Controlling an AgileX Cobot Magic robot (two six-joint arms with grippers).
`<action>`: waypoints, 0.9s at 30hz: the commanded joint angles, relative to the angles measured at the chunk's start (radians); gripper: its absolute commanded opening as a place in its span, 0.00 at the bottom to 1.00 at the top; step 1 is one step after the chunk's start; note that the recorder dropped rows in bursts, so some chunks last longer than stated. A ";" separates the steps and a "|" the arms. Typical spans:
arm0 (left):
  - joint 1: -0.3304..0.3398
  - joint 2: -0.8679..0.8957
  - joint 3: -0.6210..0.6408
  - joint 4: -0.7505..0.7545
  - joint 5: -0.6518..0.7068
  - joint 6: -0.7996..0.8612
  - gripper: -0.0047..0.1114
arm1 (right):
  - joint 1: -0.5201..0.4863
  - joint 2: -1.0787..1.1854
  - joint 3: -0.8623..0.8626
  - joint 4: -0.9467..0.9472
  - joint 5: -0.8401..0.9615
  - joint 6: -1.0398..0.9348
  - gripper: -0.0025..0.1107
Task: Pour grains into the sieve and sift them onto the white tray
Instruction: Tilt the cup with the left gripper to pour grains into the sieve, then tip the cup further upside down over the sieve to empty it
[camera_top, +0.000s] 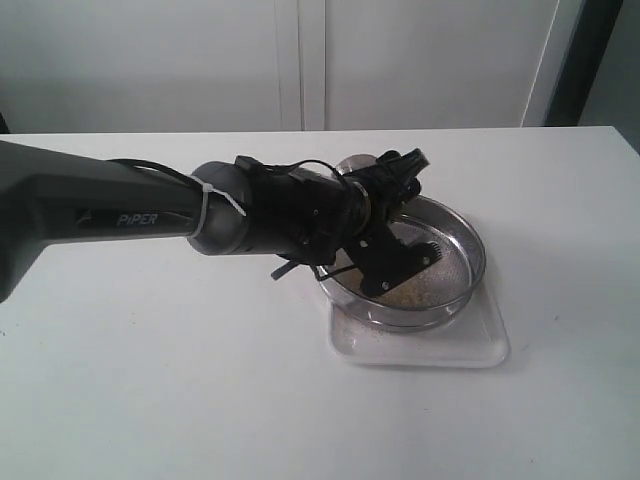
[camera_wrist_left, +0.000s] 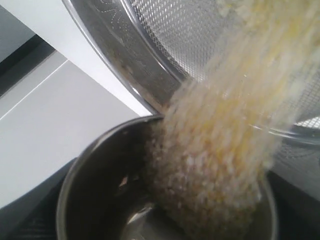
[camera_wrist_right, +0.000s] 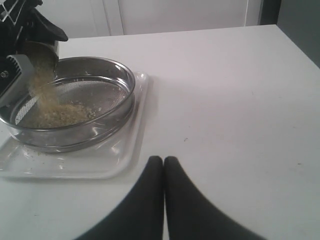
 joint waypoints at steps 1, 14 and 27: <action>-0.005 -0.001 -0.007 0.065 0.033 -0.008 0.04 | 0.002 -0.005 0.006 0.000 -0.014 0.000 0.02; -0.005 0.005 -0.007 0.225 0.020 -0.008 0.04 | 0.002 -0.005 0.006 0.000 -0.014 0.000 0.02; -0.005 0.005 -0.007 0.232 0.047 0.013 0.04 | 0.002 -0.005 0.006 0.000 -0.014 0.000 0.02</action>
